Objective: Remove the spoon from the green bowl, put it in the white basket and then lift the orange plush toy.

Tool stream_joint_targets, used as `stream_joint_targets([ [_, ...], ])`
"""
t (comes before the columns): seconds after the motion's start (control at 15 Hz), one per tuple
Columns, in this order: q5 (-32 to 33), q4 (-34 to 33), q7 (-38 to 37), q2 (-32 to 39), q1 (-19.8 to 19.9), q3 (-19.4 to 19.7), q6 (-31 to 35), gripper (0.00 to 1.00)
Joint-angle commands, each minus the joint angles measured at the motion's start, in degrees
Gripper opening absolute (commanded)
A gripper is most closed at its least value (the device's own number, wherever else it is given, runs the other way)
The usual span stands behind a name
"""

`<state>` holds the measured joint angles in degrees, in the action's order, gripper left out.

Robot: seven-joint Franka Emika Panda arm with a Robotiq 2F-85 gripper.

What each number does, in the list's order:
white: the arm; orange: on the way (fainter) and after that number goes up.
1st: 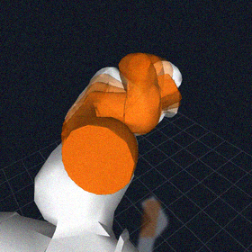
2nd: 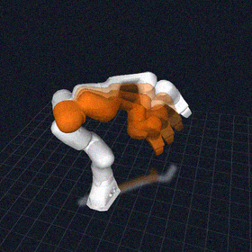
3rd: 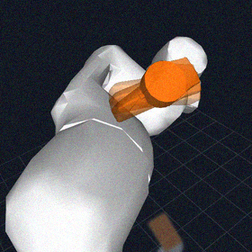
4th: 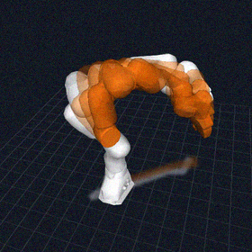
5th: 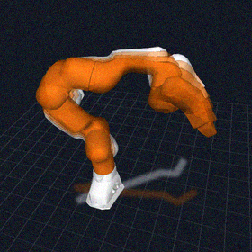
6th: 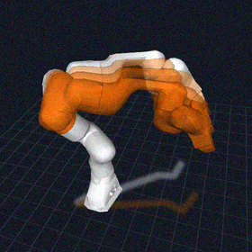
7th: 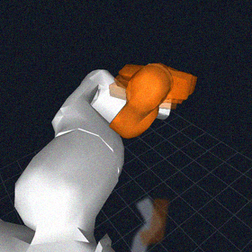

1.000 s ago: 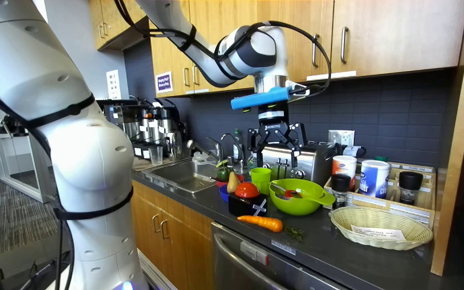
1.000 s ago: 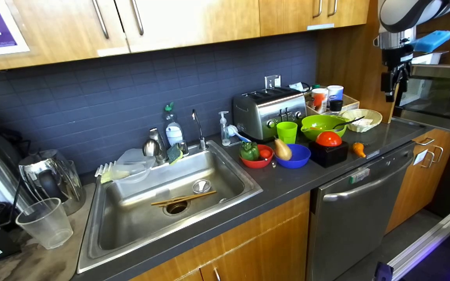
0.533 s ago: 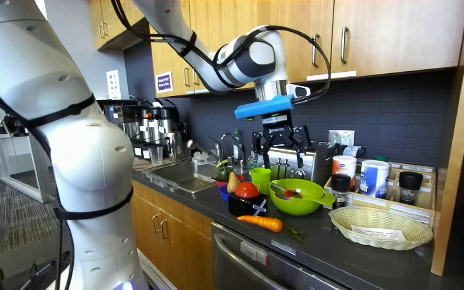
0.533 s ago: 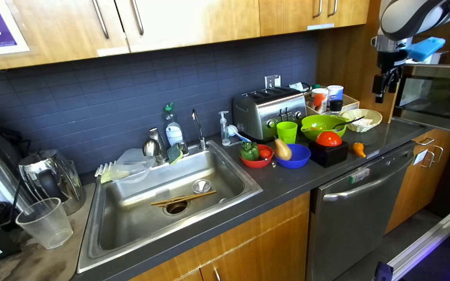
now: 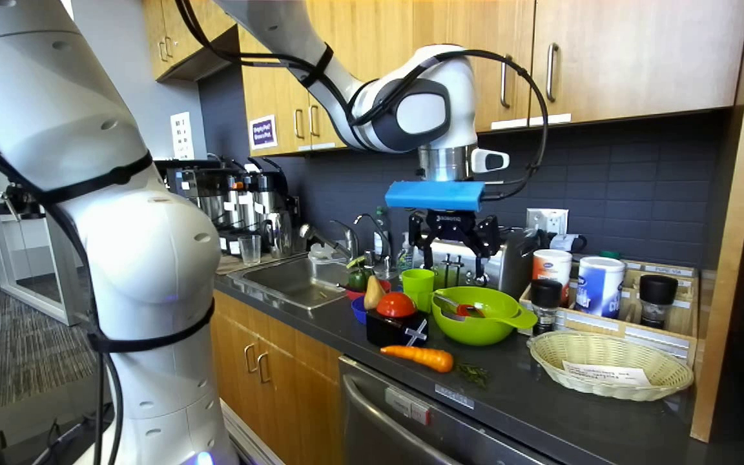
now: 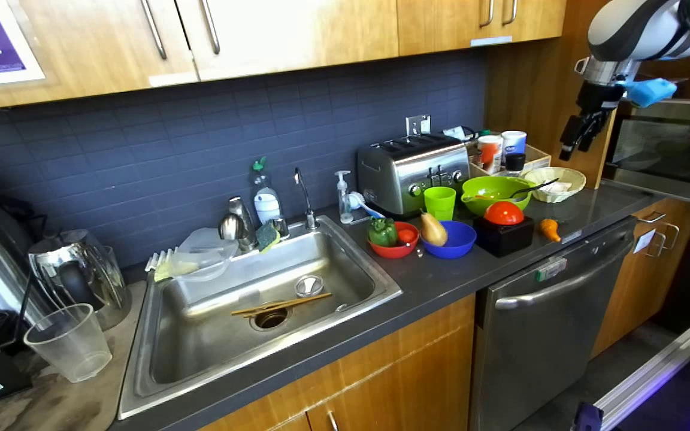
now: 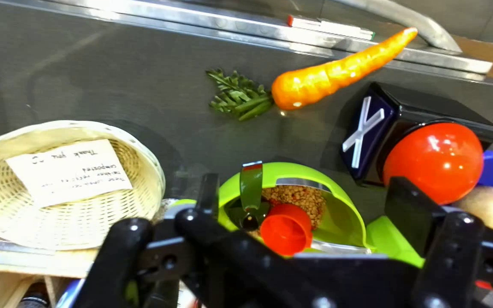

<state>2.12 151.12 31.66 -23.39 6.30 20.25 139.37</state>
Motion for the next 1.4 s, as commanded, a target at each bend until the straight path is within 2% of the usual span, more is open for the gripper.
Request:
stream_joint_targets([
  [0.0,-6.8,0.1,3.9,2.0,-3.1,1.4,1.5,1.0],
  [0.33,-11.3,-0.5,3.4,5.0,-4.9,-0.9,1.3,1.0],
  [0.67,-9.3,-1.3,1.6,7.1,-3.5,-3.2,2.1,1.0],
  [1.33,-13.4,-4.2,7.5,12.5,-3.7,-1.2,5.5,1.0],
])
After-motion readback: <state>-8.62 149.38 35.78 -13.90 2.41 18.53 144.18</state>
